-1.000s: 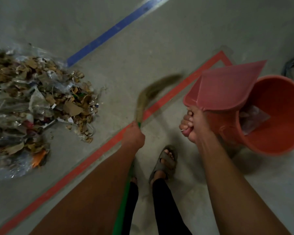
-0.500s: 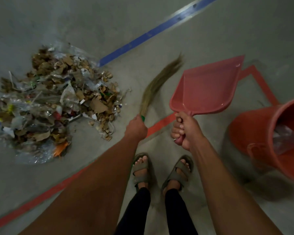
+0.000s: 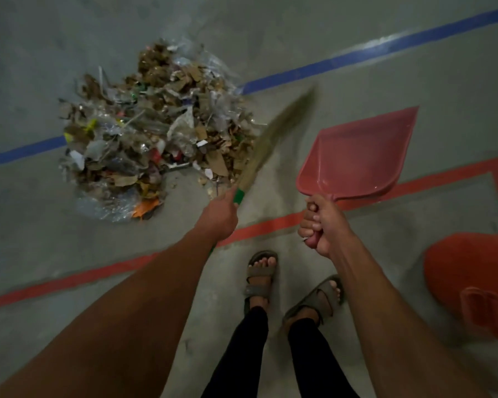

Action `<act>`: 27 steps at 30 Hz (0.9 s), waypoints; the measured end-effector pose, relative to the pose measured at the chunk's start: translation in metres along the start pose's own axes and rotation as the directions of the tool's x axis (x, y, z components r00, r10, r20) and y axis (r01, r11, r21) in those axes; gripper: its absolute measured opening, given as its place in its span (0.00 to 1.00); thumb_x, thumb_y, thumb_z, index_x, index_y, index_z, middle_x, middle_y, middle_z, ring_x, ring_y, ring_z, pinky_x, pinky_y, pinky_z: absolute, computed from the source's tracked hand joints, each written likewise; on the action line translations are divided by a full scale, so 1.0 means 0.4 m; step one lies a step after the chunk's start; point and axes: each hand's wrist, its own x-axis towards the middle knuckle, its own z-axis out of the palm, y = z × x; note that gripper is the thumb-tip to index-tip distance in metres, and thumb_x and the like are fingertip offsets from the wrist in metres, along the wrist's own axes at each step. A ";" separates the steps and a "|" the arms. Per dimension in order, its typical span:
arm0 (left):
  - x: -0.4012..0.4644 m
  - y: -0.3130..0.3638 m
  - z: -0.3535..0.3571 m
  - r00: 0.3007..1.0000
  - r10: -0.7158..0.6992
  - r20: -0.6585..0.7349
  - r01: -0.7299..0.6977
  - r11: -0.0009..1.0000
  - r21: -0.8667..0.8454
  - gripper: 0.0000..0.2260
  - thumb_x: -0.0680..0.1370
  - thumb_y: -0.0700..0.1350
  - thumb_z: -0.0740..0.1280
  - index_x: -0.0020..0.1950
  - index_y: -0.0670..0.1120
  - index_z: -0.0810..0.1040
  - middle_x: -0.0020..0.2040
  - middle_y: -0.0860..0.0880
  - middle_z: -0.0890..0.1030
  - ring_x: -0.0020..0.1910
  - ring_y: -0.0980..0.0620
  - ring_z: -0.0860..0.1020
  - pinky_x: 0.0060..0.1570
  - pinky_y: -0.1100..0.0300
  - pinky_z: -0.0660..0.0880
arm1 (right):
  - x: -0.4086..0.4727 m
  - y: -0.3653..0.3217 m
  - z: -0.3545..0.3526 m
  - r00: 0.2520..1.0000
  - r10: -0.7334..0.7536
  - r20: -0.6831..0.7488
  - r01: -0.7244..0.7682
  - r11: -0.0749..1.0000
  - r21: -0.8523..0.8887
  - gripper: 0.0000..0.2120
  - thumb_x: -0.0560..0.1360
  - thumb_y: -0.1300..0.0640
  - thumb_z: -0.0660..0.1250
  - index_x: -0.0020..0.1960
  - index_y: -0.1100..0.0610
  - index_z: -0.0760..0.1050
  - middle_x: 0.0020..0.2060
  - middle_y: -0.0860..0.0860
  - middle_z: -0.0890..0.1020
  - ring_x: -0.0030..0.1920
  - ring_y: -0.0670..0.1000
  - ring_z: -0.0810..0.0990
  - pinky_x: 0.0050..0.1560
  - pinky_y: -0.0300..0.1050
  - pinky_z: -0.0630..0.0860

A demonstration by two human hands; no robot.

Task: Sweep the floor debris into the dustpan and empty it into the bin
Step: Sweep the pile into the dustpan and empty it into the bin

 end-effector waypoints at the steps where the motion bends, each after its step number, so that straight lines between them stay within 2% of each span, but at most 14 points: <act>1: -0.015 -0.019 0.002 0.998 0.011 0.058 -0.012 1.000 0.024 0.26 0.85 0.45 0.58 0.84 0.53 0.57 0.69 0.36 0.76 0.62 0.35 0.77 0.58 0.49 0.74 | -0.004 0.008 0.010 1.000 0.007 0.003 -0.007 1.000 -0.011 0.15 0.79 0.58 0.58 0.34 0.51 0.63 0.21 0.46 0.59 0.18 0.44 0.56 0.20 0.36 0.57; 3: -0.037 -0.060 0.013 0.983 -0.033 0.178 0.017 0.996 0.093 0.26 0.85 0.46 0.58 0.84 0.54 0.57 0.67 0.37 0.77 0.61 0.37 0.78 0.56 0.52 0.73 | -0.010 0.024 0.028 1.000 0.021 0.005 -0.021 0.999 -0.045 0.15 0.79 0.58 0.59 0.34 0.51 0.63 0.21 0.45 0.58 0.18 0.44 0.56 0.20 0.37 0.56; 5: -0.053 -0.106 0.021 0.964 -0.139 0.229 0.112 0.986 0.125 0.25 0.84 0.45 0.59 0.81 0.52 0.62 0.64 0.38 0.78 0.58 0.39 0.79 0.52 0.54 0.74 | -0.015 0.041 0.038 0.999 0.036 0.011 -0.035 0.996 -0.084 0.15 0.80 0.57 0.58 0.34 0.51 0.63 0.21 0.45 0.58 0.19 0.44 0.56 0.20 0.37 0.56; 7: -0.071 -0.146 0.020 0.956 -0.237 0.176 0.226 0.971 0.077 0.22 0.82 0.44 0.60 0.77 0.50 0.67 0.62 0.38 0.79 0.56 0.39 0.79 0.51 0.53 0.75 | -0.021 0.059 0.047 0.999 0.047 0.014 -0.045 0.992 -0.120 0.16 0.80 0.58 0.58 0.34 0.51 0.63 0.22 0.46 0.58 0.19 0.44 0.55 0.20 0.37 0.55; 9: -0.094 -0.172 0.015 0.961 -0.267 0.073 0.267 0.964 0.013 0.24 0.82 0.43 0.60 0.79 0.48 0.64 0.63 0.38 0.78 0.58 0.37 0.78 0.55 0.48 0.77 | -0.028 0.073 0.053 0.999 0.053 0.013 -0.051 0.988 -0.145 0.16 0.80 0.58 0.58 0.34 0.51 0.63 0.21 0.46 0.58 0.19 0.44 0.55 0.20 0.37 0.55; 11: -0.129 -0.185 0.007 0.967 -0.254 0.003 0.254 0.966 -0.041 0.24 0.84 0.44 0.59 0.81 0.48 0.61 0.65 0.37 0.77 0.60 0.36 0.78 0.58 0.45 0.77 | -0.037 0.091 0.065 0.998 0.064 0.016 -0.061 0.985 -0.162 0.16 0.80 0.58 0.58 0.34 0.51 0.63 0.21 0.46 0.58 0.18 0.44 0.55 0.21 0.36 0.54; 13: -0.170 -0.198 0.001 0.979 -0.201 -0.015 0.199 0.976 -0.093 0.24 0.85 0.45 0.58 0.82 0.51 0.60 0.65 0.37 0.78 0.59 0.36 0.78 0.57 0.47 0.77 | -0.048 0.106 0.072 0.997 0.072 0.017 -0.069 0.984 -0.166 0.16 0.80 0.59 0.58 0.33 0.51 0.63 0.21 0.46 0.58 0.18 0.44 0.55 0.21 0.36 0.54; 17: -0.257 -0.231 -0.004 0.991 -0.130 -0.004 0.128 0.981 -0.148 0.25 0.85 0.47 0.59 0.83 0.54 0.60 0.58 0.38 0.81 0.50 0.40 0.80 0.50 0.52 0.76 | -0.072 0.132 0.084 0.995 0.093 0.031 -0.087 0.984 -0.154 0.16 0.80 0.58 0.58 0.33 0.51 0.63 0.21 0.46 0.58 0.18 0.44 0.55 0.20 0.36 0.54; 19: -0.285 -0.242 -0.004 0.990 -0.135 0.047 0.140 0.980 -0.138 0.24 0.85 0.49 0.60 0.82 0.56 0.61 0.54 0.39 0.82 0.42 0.45 0.80 0.46 0.53 0.77 | -0.084 0.139 0.087 0.994 0.101 0.033 -0.094 0.982 -0.164 0.16 0.80 0.58 0.59 0.33 0.51 0.63 0.22 0.46 0.59 0.19 0.44 0.55 0.20 0.37 0.54; 21: -0.306 -0.251 0.001 0.978 -0.164 0.128 0.178 0.978 -0.107 0.24 0.85 0.49 0.60 0.81 0.57 0.63 0.55 0.41 0.81 0.36 0.48 0.80 0.40 0.52 0.80 | -0.094 0.147 0.089 0.993 0.113 0.033 -0.106 0.978 -0.182 0.17 0.80 0.57 0.59 0.33 0.51 0.63 0.22 0.46 0.59 0.19 0.44 0.55 0.20 0.37 0.55; 23: -0.315 -0.266 0.010 0.953 -0.215 0.212 0.241 0.965 -0.101 0.23 0.84 0.48 0.59 0.80 0.59 0.65 0.57 0.43 0.80 0.34 0.48 0.81 0.28 0.56 0.79 | -0.097 0.152 0.087 0.991 0.129 0.039 -0.119 0.974 -0.195 0.17 0.80 0.57 0.59 0.33 0.51 0.63 0.21 0.45 0.59 0.18 0.44 0.55 0.19 0.36 0.55; 24: -0.314 -0.277 0.015 0.939 -0.245 0.242 0.274 0.957 -0.093 0.23 0.83 0.46 0.59 0.78 0.59 0.67 0.55 0.44 0.80 0.33 0.47 0.81 0.25 0.58 0.76 | -0.096 0.155 0.086 0.990 0.133 0.044 -0.122 0.972 -0.200 0.17 0.80 0.57 0.59 0.33 0.51 0.63 0.21 0.45 0.59 0.18 0.44 0.55 0.19 0.36 0.55; 26: -0.301 -0.302 0.013 0.912 -0.325 0.251 0.348 0.936 -0.050 0.22 0.82 0.43 0.59 0.75 0.56 0.72 0.50 0.43 0.80 0.33 0.46 0.81 0.25 0.58 0.76 | -0.089 0.161 0.082 0.990 0.136 0.045 -0.125 0.971 -0.203 0.16 0.80 0.57 0.59 0.34 0.51 0.63 0.20 0.45 0.59 0.18 0.44 0.55 0.18 0.36 0.55; 27: -0.292 -0.312 0.009 0.902 -0.371 0.221 0.384 0.923 -0.018 0.20 0.81 0.43 0.59 0.74 0.53 0.73 0.51 0.42 0.80 0.37 0.44 0.81 0.28 0.56 0.77 | -0.084 0.164 0.080 0.990 0.137 0.042 -0.126 0.971 -0.201 0.16 0.80 0.58 0.58 0.34 0.51 0.63 0.20 0.45 0.59 0.18 0.44 0.55 0.18 0.36 0.55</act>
